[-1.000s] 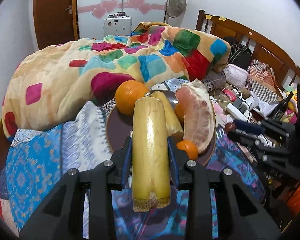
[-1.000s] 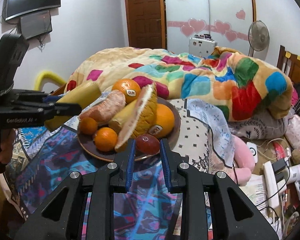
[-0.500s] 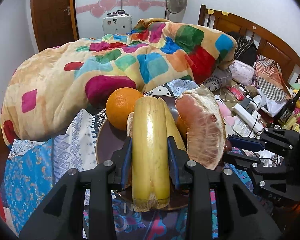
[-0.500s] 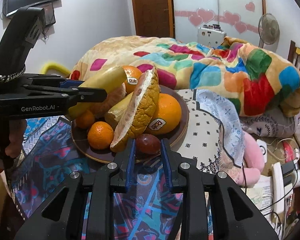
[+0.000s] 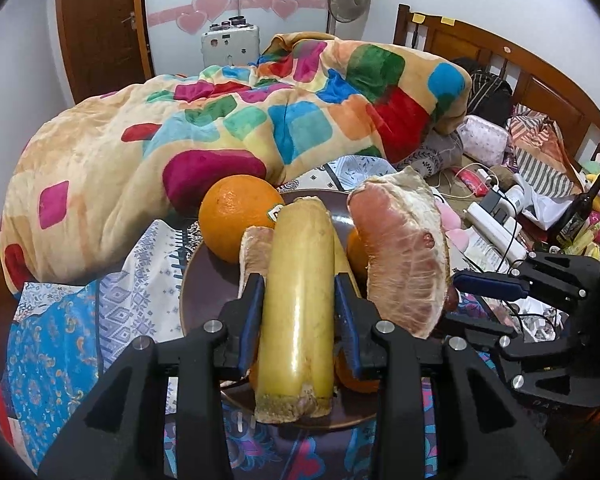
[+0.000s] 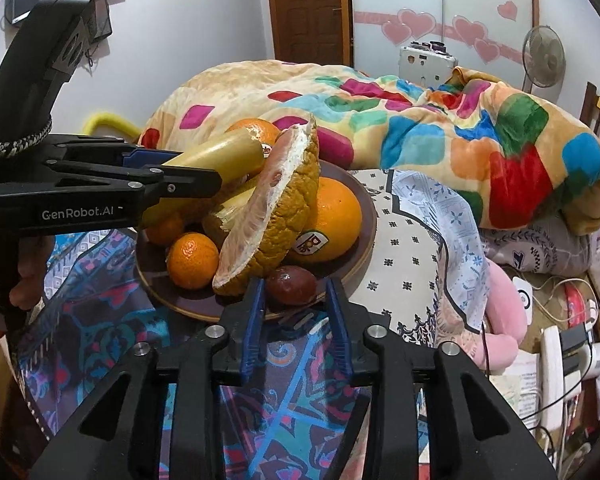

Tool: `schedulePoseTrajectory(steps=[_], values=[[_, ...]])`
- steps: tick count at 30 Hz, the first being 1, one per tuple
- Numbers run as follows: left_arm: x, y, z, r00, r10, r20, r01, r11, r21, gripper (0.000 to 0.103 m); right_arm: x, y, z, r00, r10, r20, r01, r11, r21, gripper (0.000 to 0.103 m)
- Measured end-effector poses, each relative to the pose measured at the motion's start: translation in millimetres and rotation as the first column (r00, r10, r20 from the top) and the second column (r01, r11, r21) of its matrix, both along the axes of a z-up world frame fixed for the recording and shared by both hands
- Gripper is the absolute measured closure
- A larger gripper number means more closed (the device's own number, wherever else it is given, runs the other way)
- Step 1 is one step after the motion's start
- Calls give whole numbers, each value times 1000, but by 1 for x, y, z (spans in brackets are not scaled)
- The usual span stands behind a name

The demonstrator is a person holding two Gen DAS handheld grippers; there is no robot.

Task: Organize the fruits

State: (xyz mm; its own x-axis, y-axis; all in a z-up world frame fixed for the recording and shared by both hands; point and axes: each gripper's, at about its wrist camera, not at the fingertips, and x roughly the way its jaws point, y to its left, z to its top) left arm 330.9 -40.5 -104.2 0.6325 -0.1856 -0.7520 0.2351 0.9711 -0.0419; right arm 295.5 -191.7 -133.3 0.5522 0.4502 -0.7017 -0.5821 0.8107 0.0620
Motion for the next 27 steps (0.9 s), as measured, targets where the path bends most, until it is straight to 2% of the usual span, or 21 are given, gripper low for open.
schedulePoseTrajectory(steps=[4,8,14,17,21,27], values=[[-4,0,3,1000,1,15,-1,1000,-1,58,-3,-2,0,1000,-5,15,5,1000,-6,66],[-10,1,8,999,11,30,-11,1000,0,56,-7,-4,6,999,-17,30,17,1000,5,66],[-34,6,27,996,30,82,-30,1000,-5,56,-24,-7,33,996,-39,82,37,999,32,66],[-55,11,45,991,43,125,-39,999,-28,56,-41,-8,53,989,-56,136,49,997,51,66],[-96,14,76,973,59,222,-53,998,-32,56,-68,-8,82,976,-71,205,55,995,84,66],[-174,18,127,919,93,384,-76,995,-60,56,-123,-10,132,943,-102,318,51,985,164,65]])
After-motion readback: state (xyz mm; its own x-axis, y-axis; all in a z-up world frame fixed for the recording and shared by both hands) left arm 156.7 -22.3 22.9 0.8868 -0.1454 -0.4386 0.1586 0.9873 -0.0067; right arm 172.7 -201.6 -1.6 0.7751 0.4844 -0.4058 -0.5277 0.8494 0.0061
